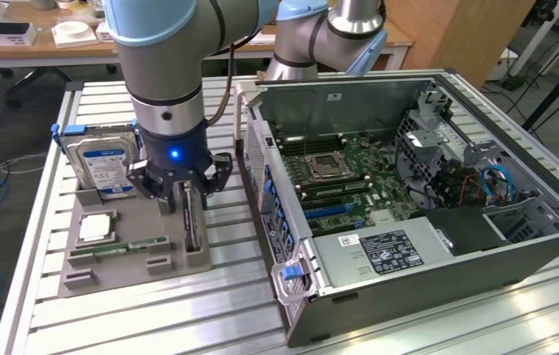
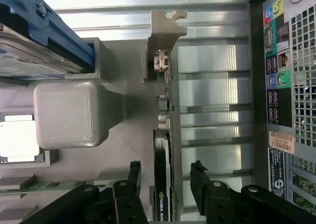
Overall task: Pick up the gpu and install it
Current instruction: 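Pick up the gpu and move the gpu toward the slot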
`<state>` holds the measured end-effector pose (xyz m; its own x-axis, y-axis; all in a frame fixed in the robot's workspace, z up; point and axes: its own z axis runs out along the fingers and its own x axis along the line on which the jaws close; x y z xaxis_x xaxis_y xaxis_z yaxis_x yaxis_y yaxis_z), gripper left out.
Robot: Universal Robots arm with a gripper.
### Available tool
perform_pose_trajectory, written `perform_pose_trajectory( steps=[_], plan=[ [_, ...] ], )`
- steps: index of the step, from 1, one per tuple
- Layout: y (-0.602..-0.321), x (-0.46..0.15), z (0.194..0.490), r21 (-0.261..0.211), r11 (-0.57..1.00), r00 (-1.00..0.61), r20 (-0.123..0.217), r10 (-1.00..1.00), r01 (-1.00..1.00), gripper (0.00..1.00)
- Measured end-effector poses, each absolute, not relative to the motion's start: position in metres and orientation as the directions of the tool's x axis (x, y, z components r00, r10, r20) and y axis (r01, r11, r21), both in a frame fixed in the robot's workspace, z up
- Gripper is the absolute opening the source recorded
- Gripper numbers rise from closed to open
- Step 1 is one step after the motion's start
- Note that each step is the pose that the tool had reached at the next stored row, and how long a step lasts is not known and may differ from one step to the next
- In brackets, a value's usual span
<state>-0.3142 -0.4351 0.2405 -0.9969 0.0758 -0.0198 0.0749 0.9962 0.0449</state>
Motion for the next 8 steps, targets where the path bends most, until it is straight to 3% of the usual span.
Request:
perform_pose_trajectory(
  steps=[8],
  plan=[
    [-0.4344,-0.3147,0.2387,0.045,0.996,-0.997,-0.020,0.076,0.075,0.53]
  ],
)
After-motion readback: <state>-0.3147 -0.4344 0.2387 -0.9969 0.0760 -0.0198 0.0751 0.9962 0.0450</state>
